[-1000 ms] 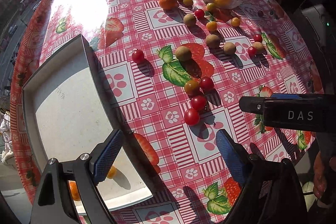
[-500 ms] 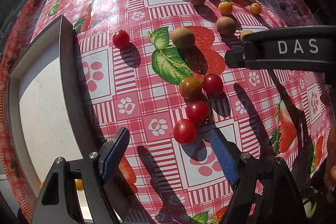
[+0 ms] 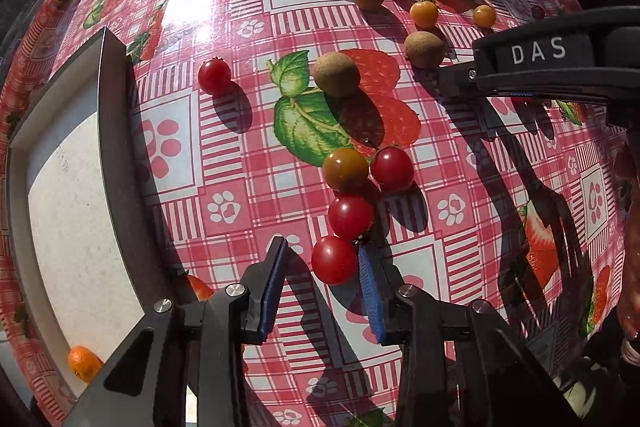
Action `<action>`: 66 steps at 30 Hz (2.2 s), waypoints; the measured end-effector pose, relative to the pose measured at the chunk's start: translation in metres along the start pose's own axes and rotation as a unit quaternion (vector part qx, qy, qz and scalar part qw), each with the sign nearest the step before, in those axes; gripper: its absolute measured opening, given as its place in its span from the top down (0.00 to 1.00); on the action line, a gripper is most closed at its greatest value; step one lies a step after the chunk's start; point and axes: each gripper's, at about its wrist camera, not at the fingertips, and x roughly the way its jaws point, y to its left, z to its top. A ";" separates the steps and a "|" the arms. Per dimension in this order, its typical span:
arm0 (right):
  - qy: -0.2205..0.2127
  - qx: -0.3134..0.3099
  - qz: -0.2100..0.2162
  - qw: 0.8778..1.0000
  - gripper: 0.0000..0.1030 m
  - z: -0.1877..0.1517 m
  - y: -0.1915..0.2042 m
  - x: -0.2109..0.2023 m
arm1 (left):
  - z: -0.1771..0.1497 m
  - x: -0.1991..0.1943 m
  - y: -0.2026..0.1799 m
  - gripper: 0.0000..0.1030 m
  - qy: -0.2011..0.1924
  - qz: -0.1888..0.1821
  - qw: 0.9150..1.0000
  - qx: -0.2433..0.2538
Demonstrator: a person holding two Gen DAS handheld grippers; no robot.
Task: Organize fruits
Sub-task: 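Grasp a brown kiwi with the right gripper while the left gripper reaches a red cherry tomato, then close the left gripper on the red cherry tomato, then carry both fruits over the tray and open the right gripper to drop the kiwi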
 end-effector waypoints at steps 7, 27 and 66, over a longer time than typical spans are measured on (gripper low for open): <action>0.010 0.018 0.024 1.000 0.73 -0.030 -0.014 -0.014 | 0.005 0.002 0.026 0.76 0.018 -0.041 0.999 -0.026; 0.032 0.037 0.046 0.998 0.73 -0.081 -0.001 -0.033 | -0.001 0.006 0.028 0.76 0.006 -0.037 0.999 -0.003; 0.033 -0.090 0.081 0.992 0.73 -0.074 0.151 -0.055 | -0.053 -0.067 0.190 0.79 -0.049 -0.025 0.991 -0.125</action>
